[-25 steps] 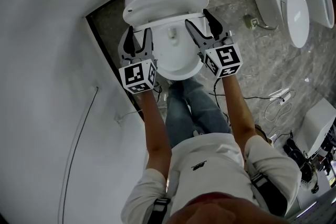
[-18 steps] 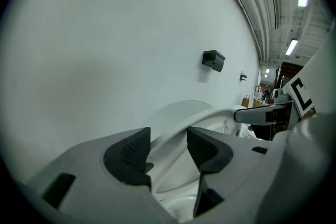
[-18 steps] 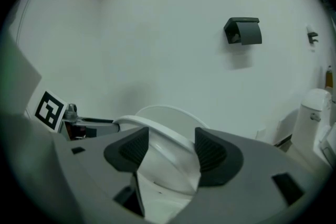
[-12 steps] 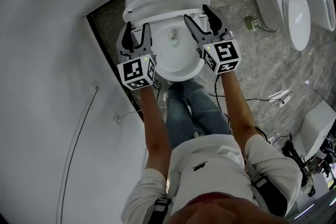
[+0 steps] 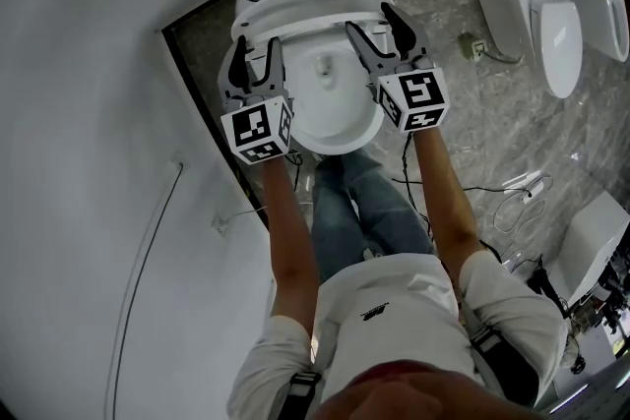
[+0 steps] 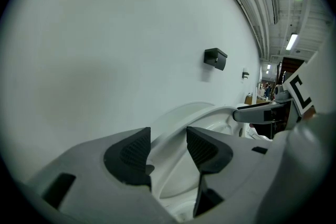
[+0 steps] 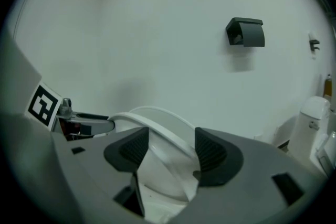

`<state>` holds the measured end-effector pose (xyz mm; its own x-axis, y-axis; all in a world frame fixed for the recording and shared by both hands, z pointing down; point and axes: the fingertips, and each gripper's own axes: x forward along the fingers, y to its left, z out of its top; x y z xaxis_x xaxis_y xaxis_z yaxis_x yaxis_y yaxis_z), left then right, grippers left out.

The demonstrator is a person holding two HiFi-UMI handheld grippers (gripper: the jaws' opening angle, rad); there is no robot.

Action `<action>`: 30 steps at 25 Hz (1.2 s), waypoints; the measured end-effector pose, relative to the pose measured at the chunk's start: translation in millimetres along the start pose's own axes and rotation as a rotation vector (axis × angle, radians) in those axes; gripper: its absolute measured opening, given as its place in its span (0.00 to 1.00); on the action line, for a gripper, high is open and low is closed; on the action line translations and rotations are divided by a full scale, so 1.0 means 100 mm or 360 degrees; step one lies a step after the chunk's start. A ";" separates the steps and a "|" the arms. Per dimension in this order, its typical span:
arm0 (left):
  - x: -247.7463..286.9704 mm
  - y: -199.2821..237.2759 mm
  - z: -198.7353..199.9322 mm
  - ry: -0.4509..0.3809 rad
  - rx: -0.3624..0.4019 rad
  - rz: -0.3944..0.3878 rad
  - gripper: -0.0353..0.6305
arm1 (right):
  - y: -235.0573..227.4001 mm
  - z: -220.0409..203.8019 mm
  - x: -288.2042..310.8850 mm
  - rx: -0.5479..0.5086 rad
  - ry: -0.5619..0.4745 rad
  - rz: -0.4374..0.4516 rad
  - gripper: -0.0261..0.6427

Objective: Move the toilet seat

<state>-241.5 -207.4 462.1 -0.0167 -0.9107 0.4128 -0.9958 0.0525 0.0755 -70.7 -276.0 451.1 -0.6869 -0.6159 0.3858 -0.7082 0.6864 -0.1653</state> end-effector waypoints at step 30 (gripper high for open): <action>-0.05 -0.12 0.11 -0.0045 0.0057 -0.0113 0.41 | 0.15 0.12 0.04 -0.0105 -0.0044 -0.0031 0.48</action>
<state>-230.7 -207.8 449.1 0.0523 -0.9227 0.3818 -0.9971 -0.0271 0.0711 -86.2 -272.7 438.9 -0.6778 -0.6393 0.3630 -0.7100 0.6975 -0.0972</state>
